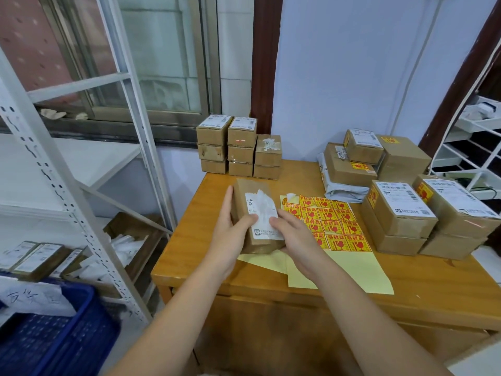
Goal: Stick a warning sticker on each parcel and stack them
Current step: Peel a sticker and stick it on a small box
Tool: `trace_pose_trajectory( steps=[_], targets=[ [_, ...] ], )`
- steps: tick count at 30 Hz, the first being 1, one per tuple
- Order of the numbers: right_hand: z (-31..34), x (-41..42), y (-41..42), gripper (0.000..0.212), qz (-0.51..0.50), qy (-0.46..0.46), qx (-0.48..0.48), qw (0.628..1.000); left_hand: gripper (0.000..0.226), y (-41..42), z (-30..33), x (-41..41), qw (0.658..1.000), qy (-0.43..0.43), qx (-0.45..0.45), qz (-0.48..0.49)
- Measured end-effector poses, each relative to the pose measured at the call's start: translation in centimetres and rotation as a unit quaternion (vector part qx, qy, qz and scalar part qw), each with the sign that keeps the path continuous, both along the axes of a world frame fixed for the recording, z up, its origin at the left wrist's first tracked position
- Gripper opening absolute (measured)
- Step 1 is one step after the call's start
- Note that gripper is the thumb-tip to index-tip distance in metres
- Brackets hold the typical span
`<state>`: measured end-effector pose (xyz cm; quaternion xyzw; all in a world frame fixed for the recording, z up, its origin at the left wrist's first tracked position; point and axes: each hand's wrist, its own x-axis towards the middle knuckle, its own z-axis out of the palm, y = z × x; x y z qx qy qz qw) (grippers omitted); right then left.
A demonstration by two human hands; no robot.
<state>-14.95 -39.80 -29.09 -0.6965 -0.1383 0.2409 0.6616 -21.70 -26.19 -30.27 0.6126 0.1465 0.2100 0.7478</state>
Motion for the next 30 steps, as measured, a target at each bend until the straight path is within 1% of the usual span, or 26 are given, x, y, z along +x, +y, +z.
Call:
trace_pose_trajectory(
  steps=[2,4,7,9,11,12,13,15,17,20,22,25,27,30],
  targets=[
    [0.1,-0.3,-0.1,0.032,0.013,-0.078,-0.026,0.997,0.081,0.3,0.0,0.1,1.000,0.006,0.025,0.016],
    [0.1,-0.3,-0.2,0.044,0.023,-0.124,-0.034,0.991,0.080,0.6,0.1,0.3,0.998,0.007,0.058,0.030],
    [0.3,-0.4,0.0,0.054,0.065,-0.141,-0.022,0.988,0.071,0.5,0.8,0.6,0.996,0.010,0.085,0.032],
    [0.1,-0.2,0.1,0.066,0.081,-0.139,-0.018,0.987,0.067,0.4,1.2,0.8,0.996,0.022,0.081,0.021],
    [-0.1,0.1,0.2,0.071,0.087,-0.137,-0.023,0.986,0.068,0.4,1.6,0.7,0.997,0.025,0.078,0.009],
    [-0.3,0.3,0.3,0.068,0.086,-0.130,-0.022,0.988,0.065,0.4,1.8,0.7,0.997,0.026,0.079,-0.004],
    [-0.5,0.5,0.4,0.058,0.083,-0.121,-0.017,0.989,0.058,0.3,1.9,0.5,0.996,0.023,0.084,-0.014],
    [-0.7,0.7,0.5,0.032,0.072,-0.094,-0.002,0.993,0.035,0.2,1.9,0.2,0.993,0.038,0.106,-0.040],
    [-1.1,0.8,0.5,0.024,0.059,-0.074,-0.001,0.995,0.039,0.5,1.3,0.3,0.987,0.044,0.144,-0.060],
    [-1.8,0.6,0.7,0.022,0.054,-0.079,-0.022,0.995,0.055,1.0,0.0,0.4,0.982,0.045,0.166,-0.077],
    [-1.9,0.4,0.7,0.024,0.051,-0.099,-0.046,0.993,0.056,1.0,-0.5,0.4,0.980,0.051,0.175,-0.082],
    [-2.2,0.4,0.6,0.037,0.055,-0.139,-0.077,0.986,0.060,1.1,-1.2,0.3,0.977,0.058,0.190,-0.081],
    [-2.3,0.4,0.6,0.044,0.056,-0.155,-0.089,0.982,0.057,1.3,-1.5,0.3,0.976,0.063,0.191,-0.079],
    [-2.3,0.5,0.8,0.046,0.051,-0.165,-0.086,0.981,0.055,1.4,-2.1,0.2,0.976,0.065,0.198,-0.066]
  ],
)
